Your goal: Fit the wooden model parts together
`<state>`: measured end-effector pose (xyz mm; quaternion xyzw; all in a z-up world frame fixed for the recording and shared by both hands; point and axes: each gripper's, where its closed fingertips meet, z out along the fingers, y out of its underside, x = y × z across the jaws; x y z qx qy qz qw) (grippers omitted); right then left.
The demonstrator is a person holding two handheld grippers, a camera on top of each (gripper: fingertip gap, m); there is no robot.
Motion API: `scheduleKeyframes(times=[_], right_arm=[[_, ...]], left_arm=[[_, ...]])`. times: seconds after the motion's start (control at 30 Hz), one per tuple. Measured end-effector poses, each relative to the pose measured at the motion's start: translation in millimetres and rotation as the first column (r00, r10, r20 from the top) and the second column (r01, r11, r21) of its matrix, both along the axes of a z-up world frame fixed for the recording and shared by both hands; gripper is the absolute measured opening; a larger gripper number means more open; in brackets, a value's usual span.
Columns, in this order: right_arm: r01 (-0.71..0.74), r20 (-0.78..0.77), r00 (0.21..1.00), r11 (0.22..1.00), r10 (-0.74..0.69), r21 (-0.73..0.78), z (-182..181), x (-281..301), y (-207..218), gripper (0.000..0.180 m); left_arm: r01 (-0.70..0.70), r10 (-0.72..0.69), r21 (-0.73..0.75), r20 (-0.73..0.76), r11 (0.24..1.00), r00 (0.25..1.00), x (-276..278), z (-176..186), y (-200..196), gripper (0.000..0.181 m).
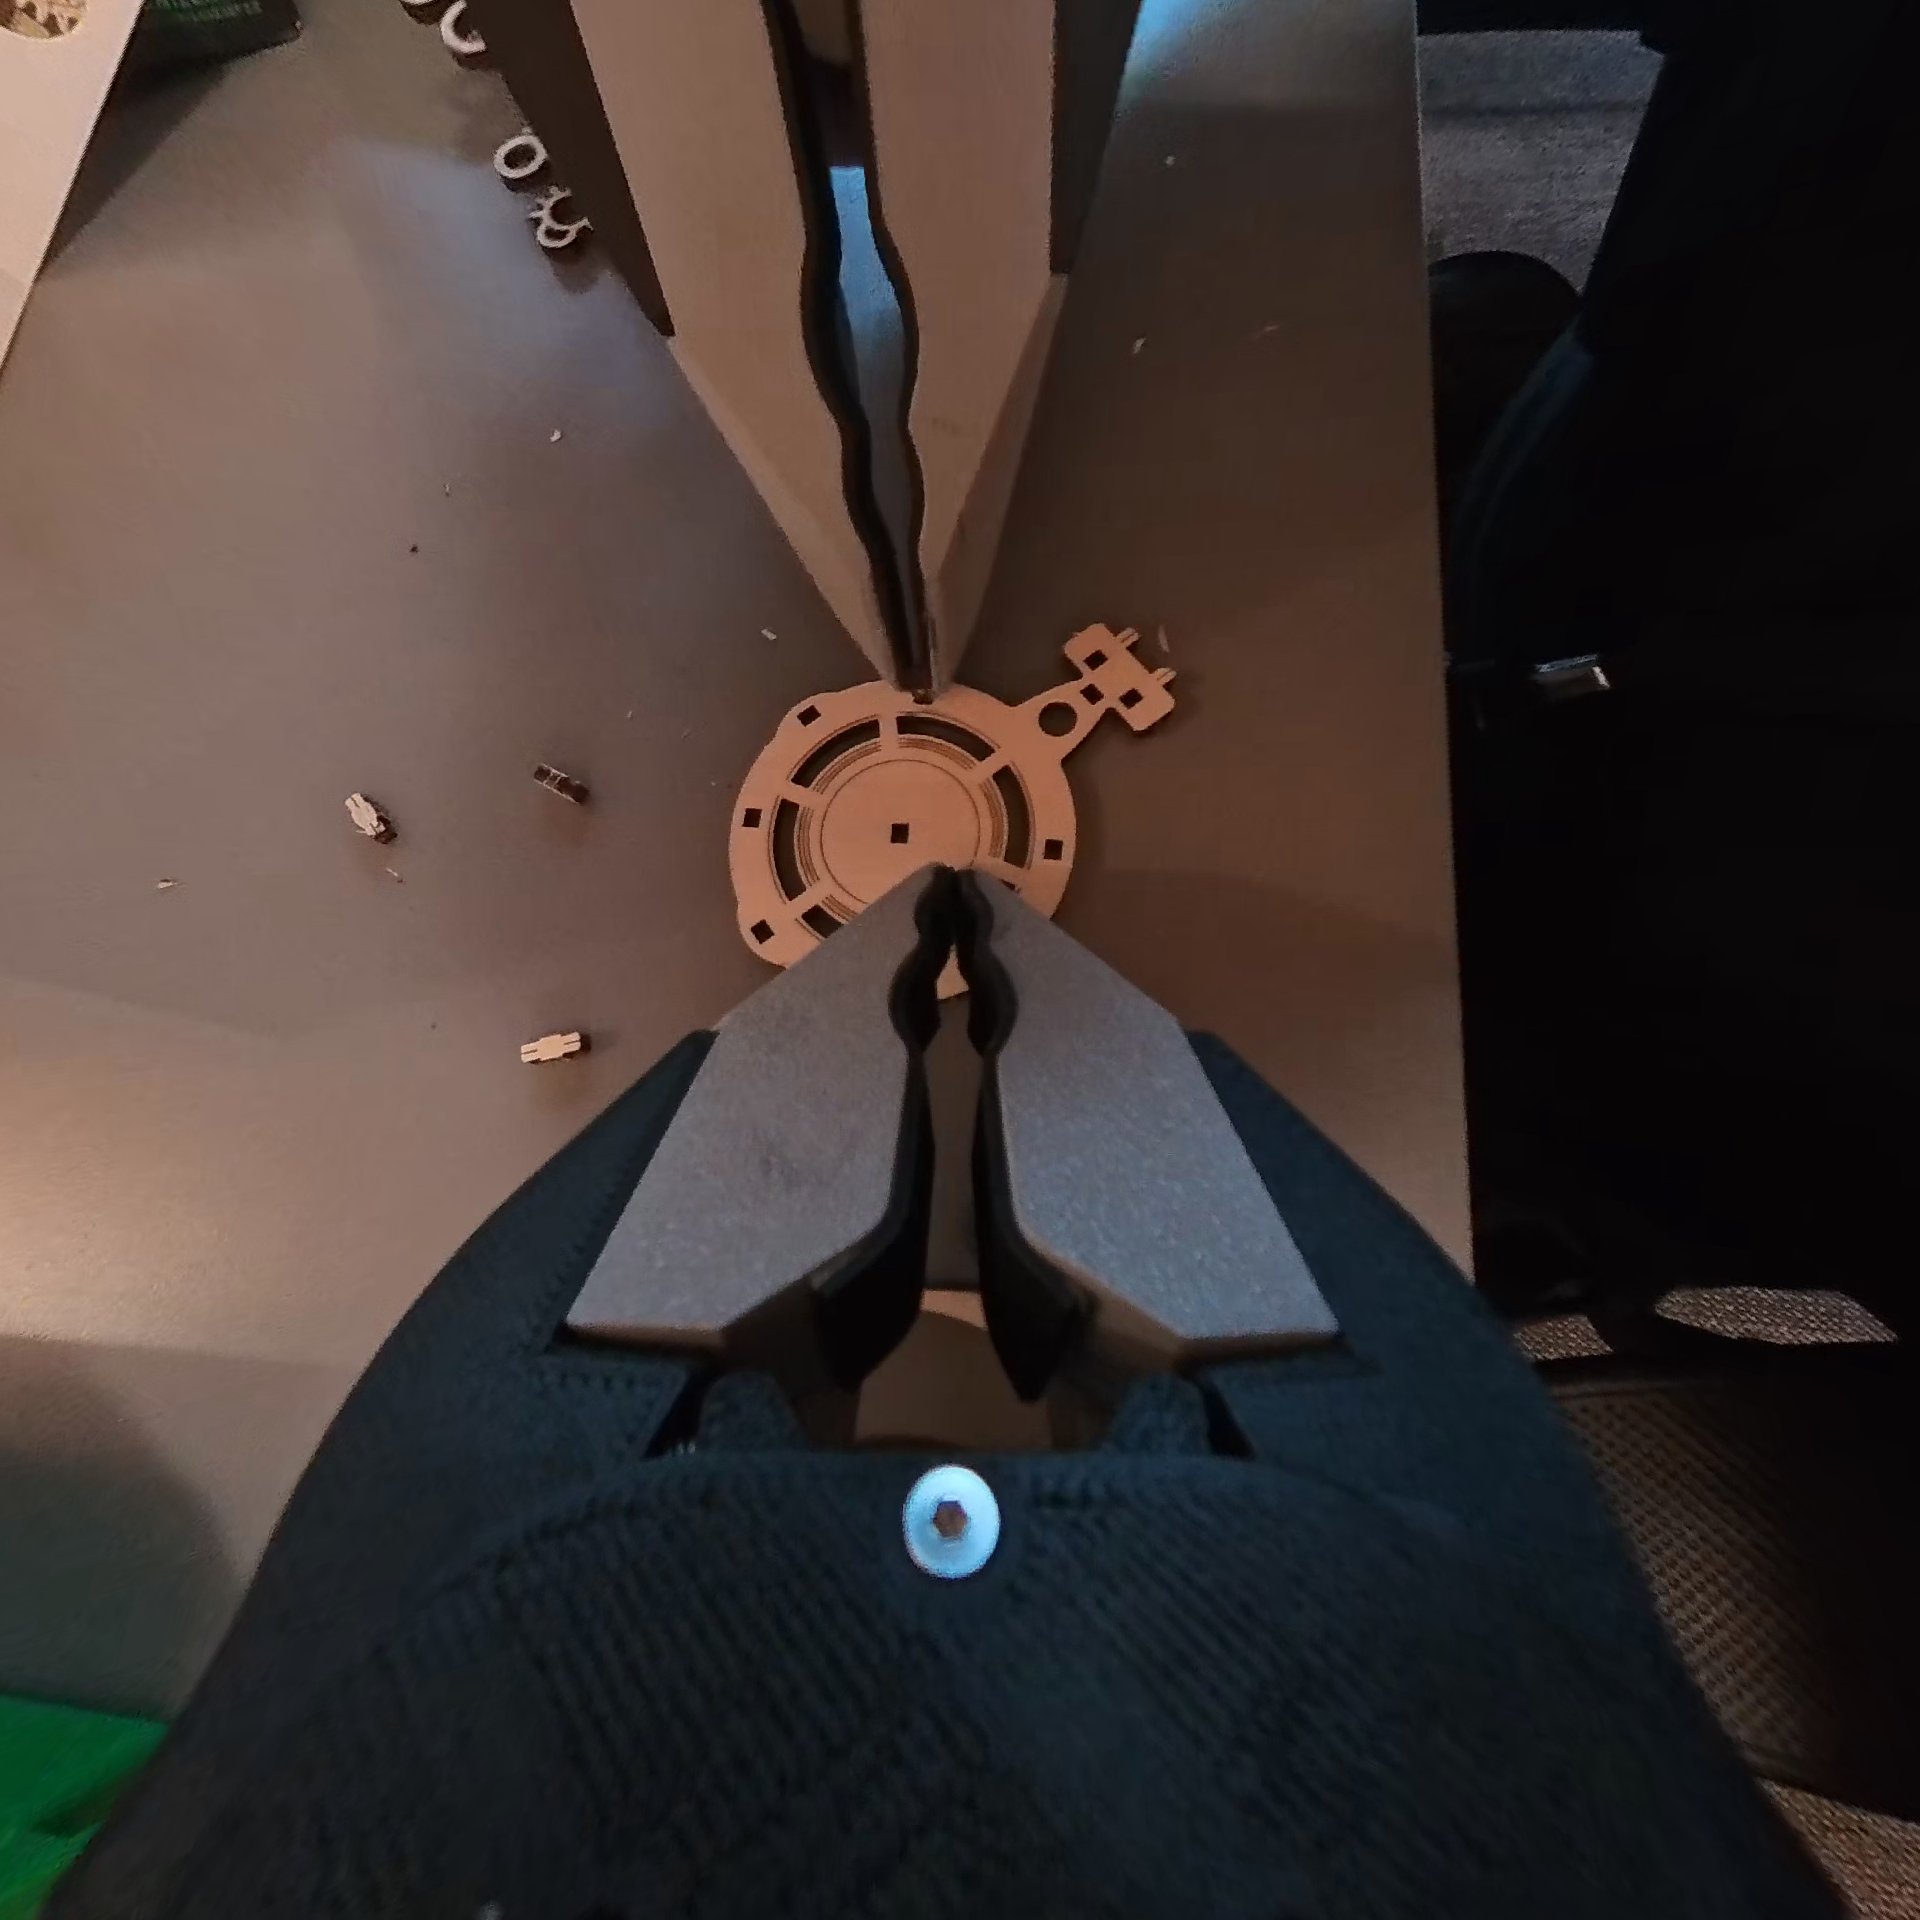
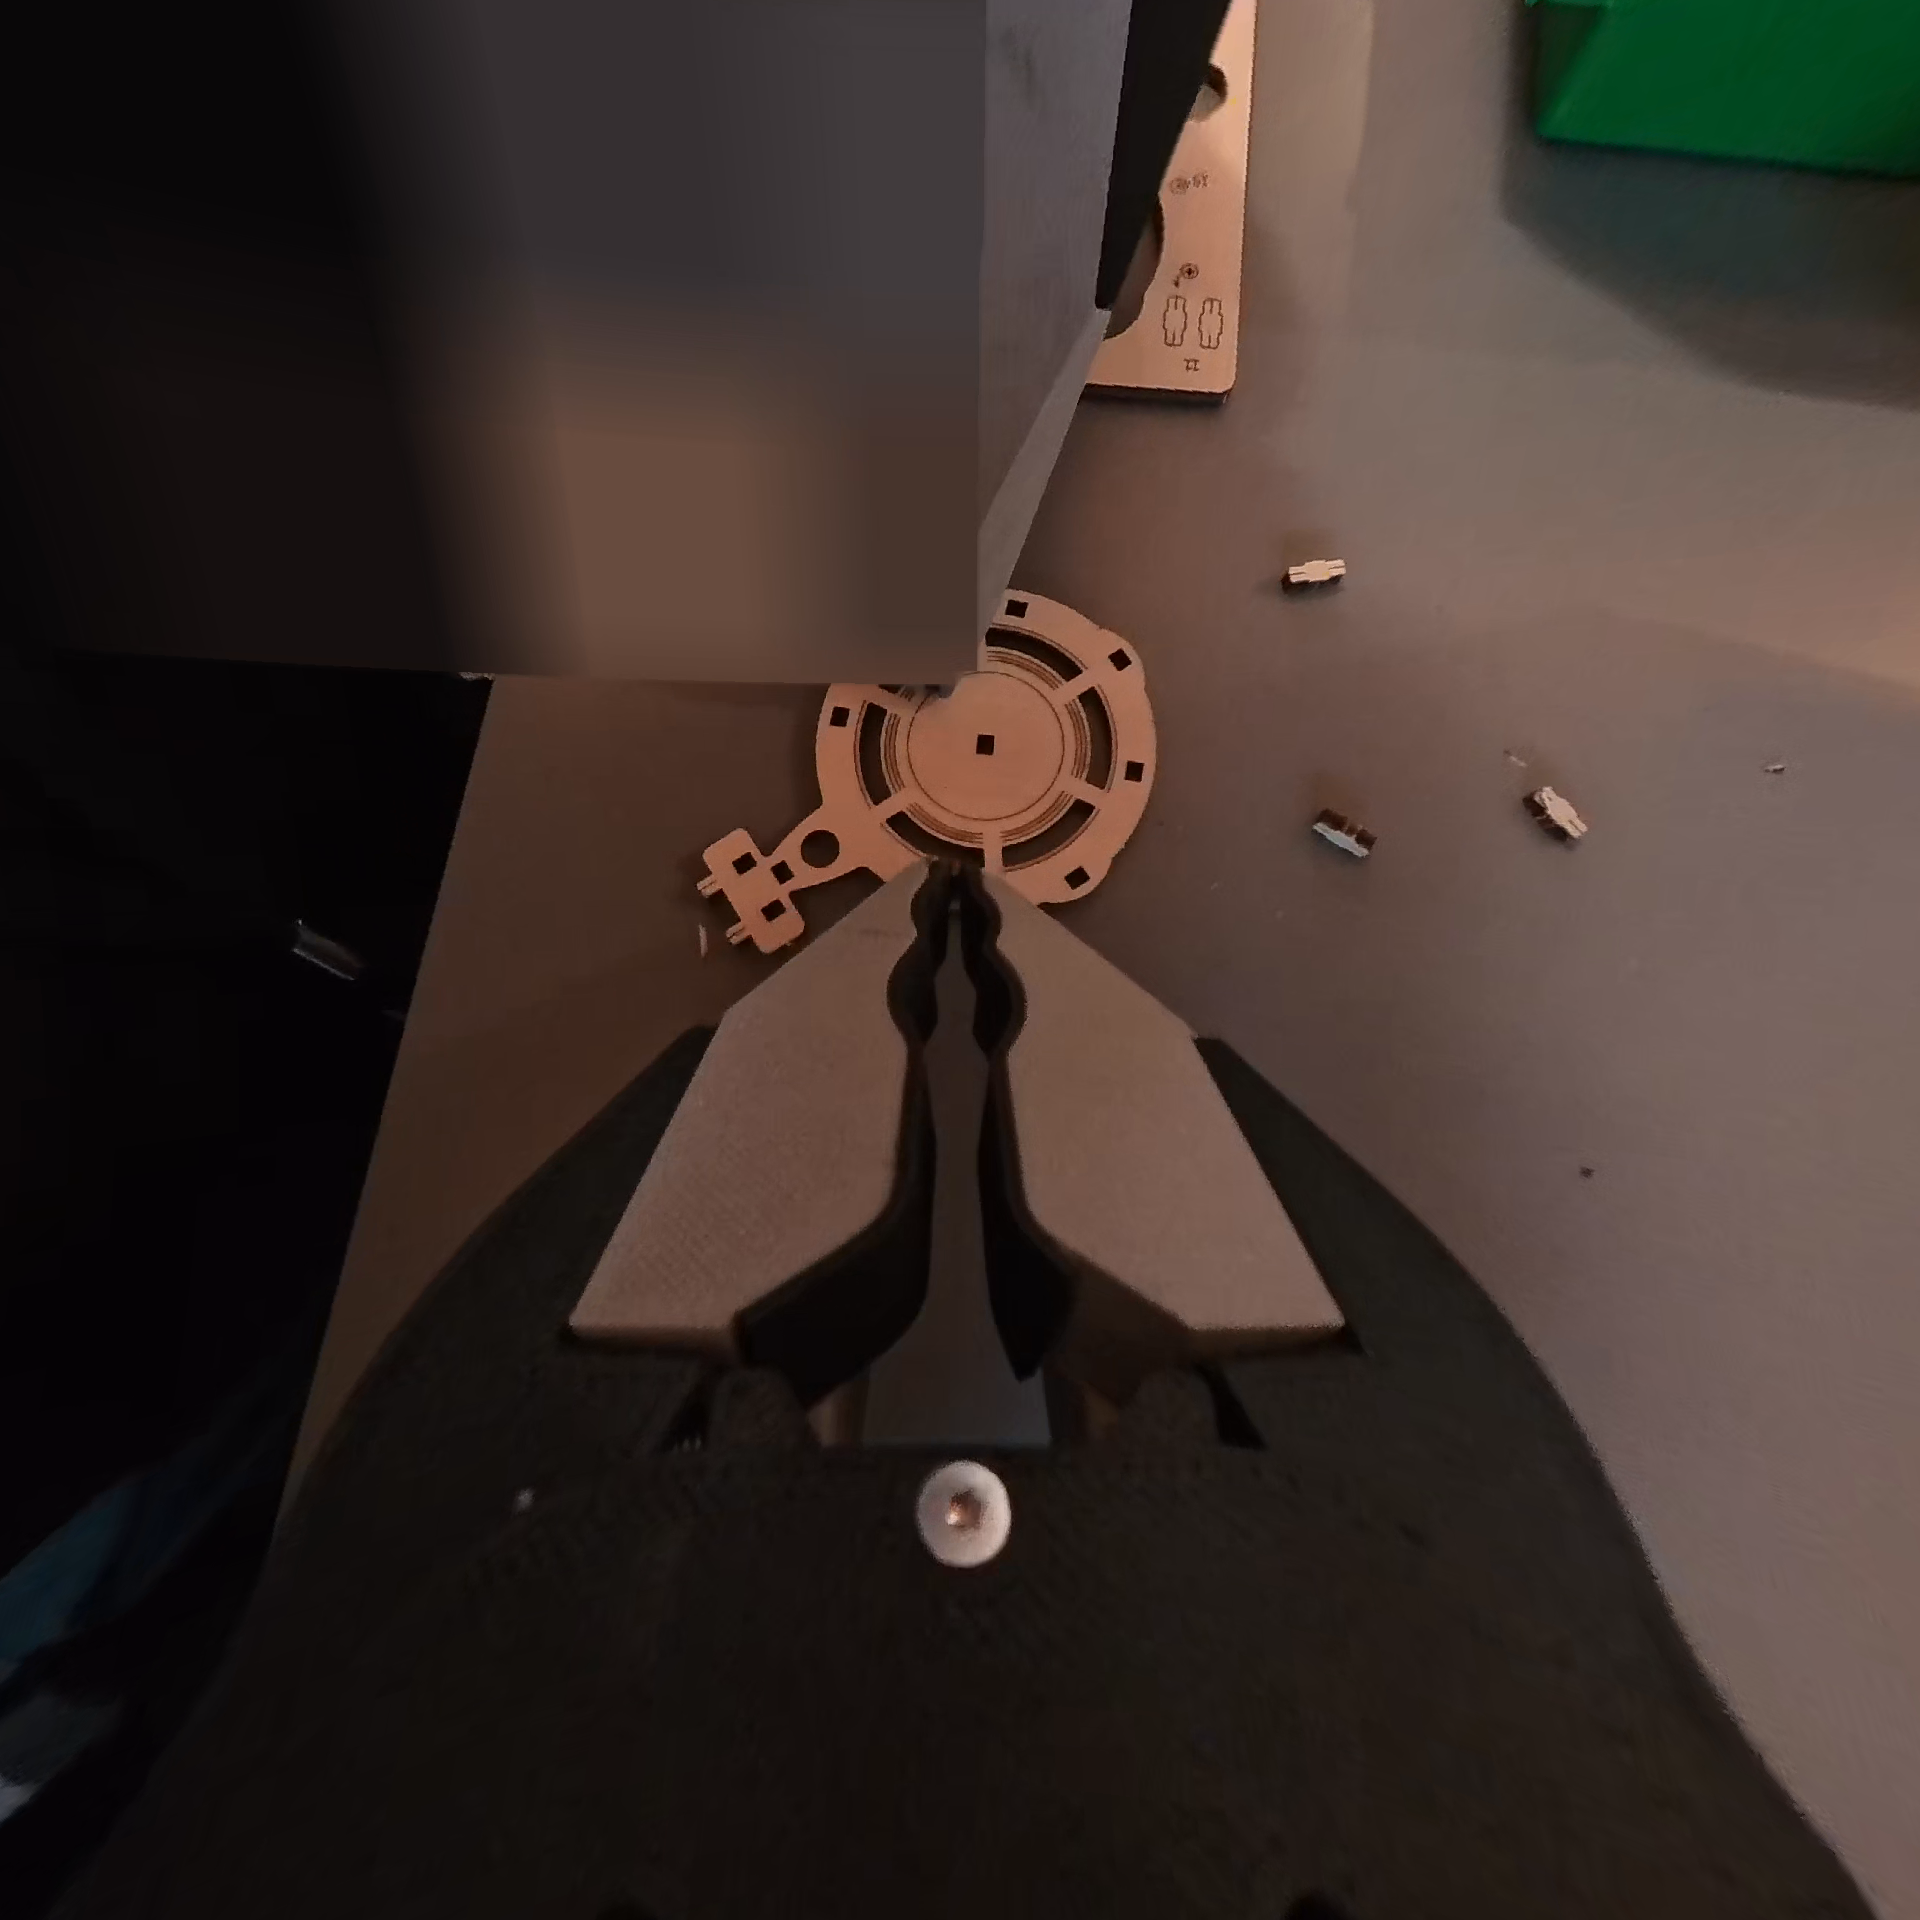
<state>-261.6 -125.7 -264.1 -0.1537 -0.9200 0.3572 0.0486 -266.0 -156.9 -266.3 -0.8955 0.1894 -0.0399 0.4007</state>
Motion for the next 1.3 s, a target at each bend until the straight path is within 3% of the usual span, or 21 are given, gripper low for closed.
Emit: scheduleKeyframes(times=[0.13,0.7,1.3], right_arm=[[-0.023,-0.02,1.0,0.999,0.024,0.031,-1.9,-1.3,-2.9,0.001],[0.087,0.125,0.99,0.982,-0.066,-0.167,3.4,0.8,-2.5,0.0],[0.089,0.025,0.996,0.984,-0.086,-0.152,3.8,0.5,-3.2,0.0]], left_arm=[[0.0,0.0,-0.002,0.004,1.0,1.0,0.1,0.0,0.0,0.0],[-0.005,0.005,-0.006,0.019,1.0,1.0,-0.5,0.5,-0.1,0.0],[-0.006,0.006,-0.004,0.013,1.0,1.0,-0.9,0.5,-0.1,0.0]])
